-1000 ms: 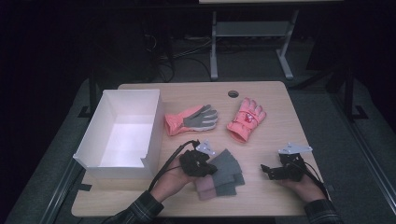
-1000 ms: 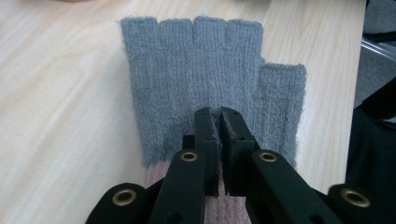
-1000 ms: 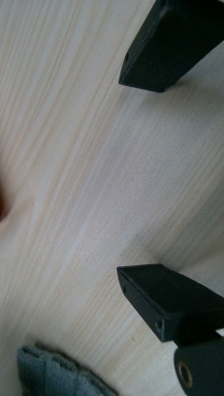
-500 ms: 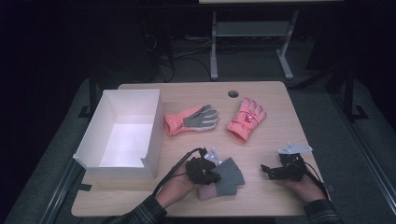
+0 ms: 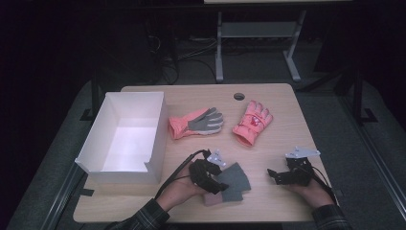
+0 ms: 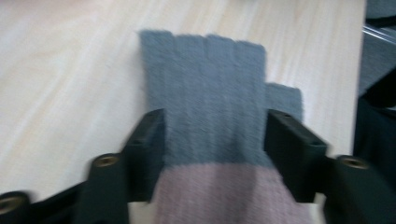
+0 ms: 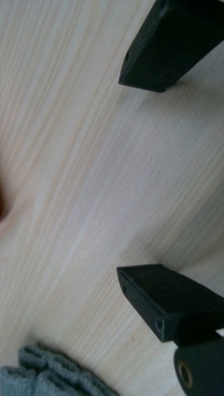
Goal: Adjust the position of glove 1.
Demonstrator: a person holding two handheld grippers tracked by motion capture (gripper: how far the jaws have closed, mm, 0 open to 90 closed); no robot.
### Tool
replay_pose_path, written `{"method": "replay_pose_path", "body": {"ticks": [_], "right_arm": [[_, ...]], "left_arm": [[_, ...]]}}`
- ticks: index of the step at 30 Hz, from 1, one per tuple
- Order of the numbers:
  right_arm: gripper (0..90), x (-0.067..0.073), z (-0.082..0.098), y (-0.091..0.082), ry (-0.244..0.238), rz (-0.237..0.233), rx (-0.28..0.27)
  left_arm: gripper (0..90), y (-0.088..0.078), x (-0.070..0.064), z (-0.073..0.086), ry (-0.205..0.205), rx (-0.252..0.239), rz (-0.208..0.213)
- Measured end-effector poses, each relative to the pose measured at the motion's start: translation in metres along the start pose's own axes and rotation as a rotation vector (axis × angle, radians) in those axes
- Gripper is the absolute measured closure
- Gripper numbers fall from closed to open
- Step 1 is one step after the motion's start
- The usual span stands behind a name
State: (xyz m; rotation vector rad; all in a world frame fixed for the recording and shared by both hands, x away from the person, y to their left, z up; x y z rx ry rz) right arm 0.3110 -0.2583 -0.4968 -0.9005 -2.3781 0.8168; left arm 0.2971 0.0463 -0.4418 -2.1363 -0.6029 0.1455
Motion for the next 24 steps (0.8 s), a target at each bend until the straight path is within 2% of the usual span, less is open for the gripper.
{"method": "replay_pose_path", "body": {"ticks": [3, 7, 8, 9, 13, 24], "right_arm": [[7.2, 0.000, 0.000, 0.000, -0.001, 0.000, 0.001], [7.1, 0.000, 0.000, 0.000, -0.001, -0.001, 0.000], [7.1, 0.000, 0.000, 0.000, -0.001, -0.001, 0.000], [7.1, 0.000, 0.000, 0.000, 0.000, -0.001, 0.000], [7.2, 0.000, 0.000, 0.000, 0.000, -0.001, 0.000], [7.2, 0.000, 0.000, 0.000, -0.001, -0.001, 0.000]], "left_arm": [[24.1, 0.006, -0.001, 0.001, 0.020, -0.007, 0.010], [18.6, 0.017, -0.002, 0.004, 0.019, 0.010, 0.009], [17.9, 0.018, 0.000, 0.005, 0.040, 0.024, 0.010], [17.3, 0.020, -0.001, 0.006, 0.026, 0.028, 0.015], [16.8, 0.024, 0.001, 0.009, 0.002, 0.025, 0.034], [19.5, 0.030, -0.001, 0.014, 0.004, 0.037, 0.071]]}}
Point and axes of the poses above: each handheld gripper's, and its own axes: y roughly forward along the jaws, z roughly out of its underside, x roughly to its left, the point moved 2 cm from there along y, roughly forward along the jaws, and after that the axes turned 15 degrees about -z, right-handed, at the moved point
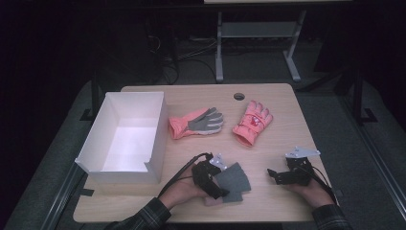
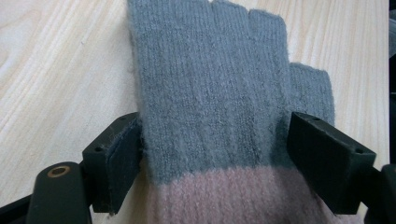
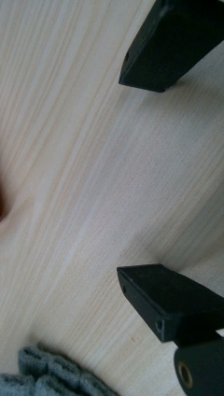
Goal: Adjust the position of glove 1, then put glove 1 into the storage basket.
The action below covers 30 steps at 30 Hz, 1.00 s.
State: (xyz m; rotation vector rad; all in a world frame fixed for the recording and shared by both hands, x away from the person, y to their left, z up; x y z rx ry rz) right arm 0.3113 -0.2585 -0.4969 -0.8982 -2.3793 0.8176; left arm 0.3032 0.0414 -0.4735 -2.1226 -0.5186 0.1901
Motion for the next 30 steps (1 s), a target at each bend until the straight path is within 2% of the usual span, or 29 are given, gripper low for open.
{"method": "replay_pose_path", "body": {"ticks": [5, 14, 17, 19, 22, 30], "right_arm": [[7.1, 0.0000, 0.0000, 0.0000, 0.000, 0.000, 0.000], [7.1, 0.0000, 0.0000, 0.0000, 0.000, 0.000, 0.000], [7.2, 0.0000, 0.0000, 0.0000, 0.000, 0.000, 0.000], [7.2, 0.0000, 0.0000, 0.0000, 0.000, 0.000, 0.000], [7.1, 0.0000, 0.0000, 0.0000, 0.000, 0.000, 0.000], [7.2, 0.0000, 0.0000, 0.0000, 0.000, 0.000, 0.000]], "left_arm": [[24.2, -0.0009, -0.0009, -0.0007, 0.009, 0.005, 0.003], [41.3, -0.0027, -0.0020, -0.0017, -0.001, 0.010, 0.030], [51.9, -0.0037, -0.0018, -0.0022, -0.017, 0.028, 0.069], [55.8, -0.0035, -0.0022, -0.0026, -0.030, 0.033, 0.082], [59.2, -0.0026, -0.0014, -0.0026, -0.053, 0.031, 0.102], [64.7, -0.0037, -0.0006, -0.0036, -0.057, 0.033, 0.112]]}}
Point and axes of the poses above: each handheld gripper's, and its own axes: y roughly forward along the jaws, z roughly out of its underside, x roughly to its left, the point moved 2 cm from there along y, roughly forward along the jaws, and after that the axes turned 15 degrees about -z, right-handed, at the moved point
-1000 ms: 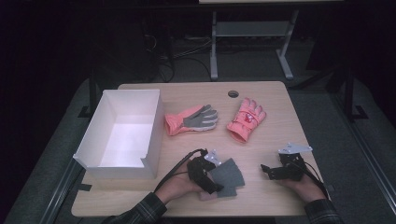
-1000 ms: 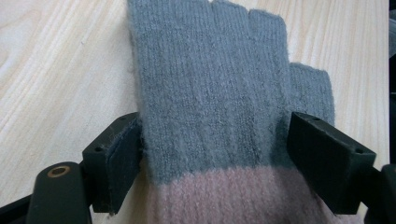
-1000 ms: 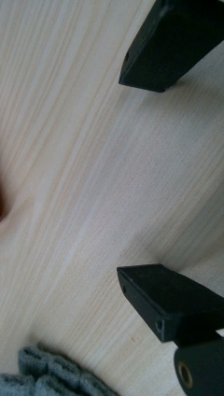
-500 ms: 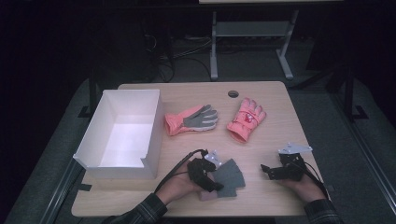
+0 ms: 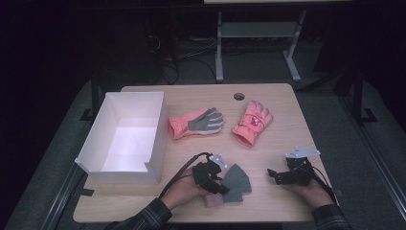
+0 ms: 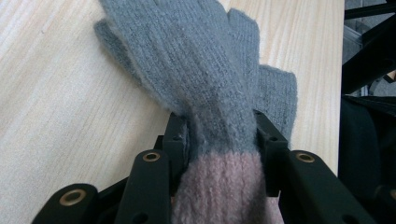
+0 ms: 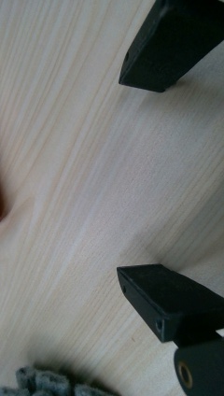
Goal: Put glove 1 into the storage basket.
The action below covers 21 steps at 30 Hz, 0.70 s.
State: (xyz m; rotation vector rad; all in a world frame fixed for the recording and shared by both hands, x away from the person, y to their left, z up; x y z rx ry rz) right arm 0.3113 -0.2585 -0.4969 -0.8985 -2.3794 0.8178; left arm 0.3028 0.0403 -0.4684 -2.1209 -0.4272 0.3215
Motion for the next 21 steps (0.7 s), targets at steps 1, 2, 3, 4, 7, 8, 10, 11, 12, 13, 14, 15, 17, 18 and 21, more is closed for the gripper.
{"method": "replay_pose_path", "body": {"ticks": [1, 2, 3, 4, 7, 8, 10, 11, 12, 13, 14, 15, 17, 18, 21], "right_arm": [[7.2, 0.000, 0.000, 0.000, 0.000, 0.000, 0.000], [7.2, 0.000, 0.000, 0.000, 0.000, 0.000, 0.000], [7.1, 0.000, 0.000, 0.000, 0.000, 0.000, 0.000], [7.2, 0.000, 0.000, 0.000, 0.000, 0.000, 0.000], [7.2, 0.000, 0.000, 0.000, 0.000, 0.000, 0.000], [7.1, 0.000, 0.000, 0.000, 0.000, 0.000, 0.000], [7.1, 0.000, 0.000, 0.000, 0.000, 0.000, 0.000], [7.1, 0.000, 0.000, 0.000, 0.000, 0.000, 0.000], [7.2, 0.000, 0.000, 0.000, -0.001, 0.000, 0.001], [7.1, 0.000, 0.000, 0.000, -0.003, 0.000, 0.002], [7.1, 0.000, 0.000, 0.000, -0.003, 0.000, 0.002], [7.1, 0.000, 0.000, 0.000, -0.002, 0.000, 0.002], [7.1, 0.000, 0.000, 0.000, -0.004, 0.000, 0.002], [7.1, 0.000, 0.000, 0.000, -0.003, 0.001, 0.001], [7.0, 0.000, 0.000, 0.000, -0.003, 0.001, 0.002]], "left_arm": [[65.2, -0.001, 0.001, 0.000, -0.005, -0.001, 0.012], [65.5, -0.002, 0.001, -0.001, -0.005, -0.002, 0.013], [65.7, -0.003, 0.001, -0.001, -0.007, -0.001, 0.017], [65.9, -0.003, 0.001, -0.002, -0.005, -0.002, 0.018], [66.2, -0.006, 0.000, -0.004, 0.000, -0.008, 0.017], [66.3, -0.006, 0.000, -0.004, -0.001, -0.007, 0.019], [66.5, -0.009, 0.000, -0.005, -0.007, -0.008, 0.024], [66.5, -0.010, 0.001, -0.006, -0.005, -0.014, 0.026], [66.5, -0.012, 0.002, -0.007, -0.009, -0.021, 0.027], [66.6, -0.014, 0.003, -0.008, -0.014, -0.029, 0.026], [66.6, -0.014, 0.003, -0.008, -0.014, -0.029, 0.026], [66.6, -0.019, 0.005, -0.010, -0.019, -0.039, 0.022], [66.6, -0.025, 0.007, -0.012, -0.029, -0.046, 0.018], [66.6, -0.025, 0.007, -0.012, -0.029, -0.046, 0.018], [66.6, -0.033, 0.011, -0.014, -0.049, -0.065, 0.011]]}}
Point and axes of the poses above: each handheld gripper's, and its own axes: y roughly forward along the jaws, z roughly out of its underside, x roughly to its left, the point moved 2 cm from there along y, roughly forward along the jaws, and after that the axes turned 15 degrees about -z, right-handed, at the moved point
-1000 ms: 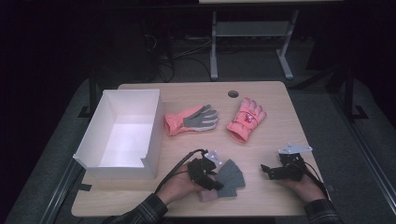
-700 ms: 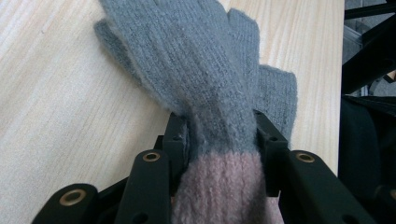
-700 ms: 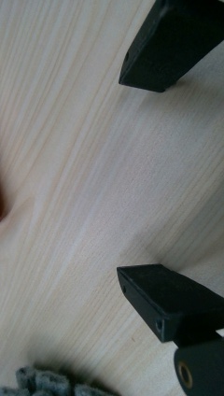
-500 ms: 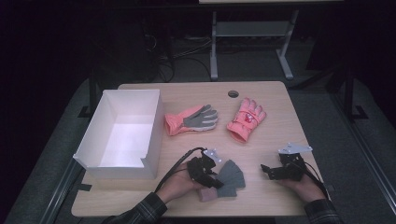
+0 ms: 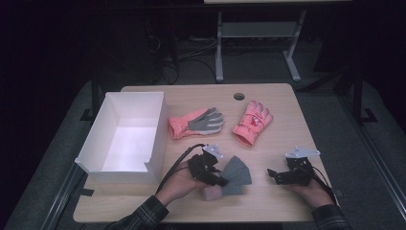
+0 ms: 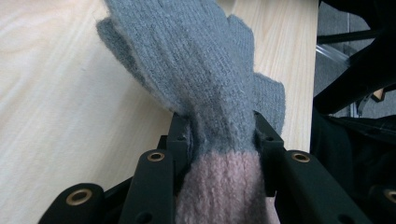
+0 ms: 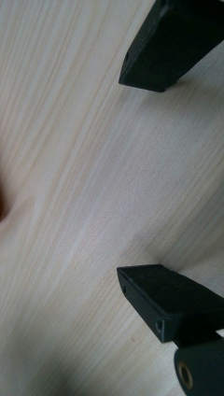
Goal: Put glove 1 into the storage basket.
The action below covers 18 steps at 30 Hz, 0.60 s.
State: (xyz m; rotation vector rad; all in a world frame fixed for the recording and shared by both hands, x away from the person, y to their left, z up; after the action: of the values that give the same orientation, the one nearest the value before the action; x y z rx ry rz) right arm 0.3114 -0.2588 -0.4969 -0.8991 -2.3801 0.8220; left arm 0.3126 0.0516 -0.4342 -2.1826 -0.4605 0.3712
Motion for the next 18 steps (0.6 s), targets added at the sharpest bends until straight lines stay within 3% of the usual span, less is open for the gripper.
{"method": "replay_pose_path", "body": {"ticks": [9, 18], "right_arm": [[6.8, 0.000, 0.000, 0.000, 0.006, -0.001, 0.001], [6.2, 0.000, 0.000, 0.000, 0.003, 0.003, 0.000]], "left_arm": [[66.6, -0.022, 0.013, -0.010, -0.032, -0.033, -0.055], [66.4, -0.069, 0.028, -0.029, -0.058, -0.107, -0.154]]}}
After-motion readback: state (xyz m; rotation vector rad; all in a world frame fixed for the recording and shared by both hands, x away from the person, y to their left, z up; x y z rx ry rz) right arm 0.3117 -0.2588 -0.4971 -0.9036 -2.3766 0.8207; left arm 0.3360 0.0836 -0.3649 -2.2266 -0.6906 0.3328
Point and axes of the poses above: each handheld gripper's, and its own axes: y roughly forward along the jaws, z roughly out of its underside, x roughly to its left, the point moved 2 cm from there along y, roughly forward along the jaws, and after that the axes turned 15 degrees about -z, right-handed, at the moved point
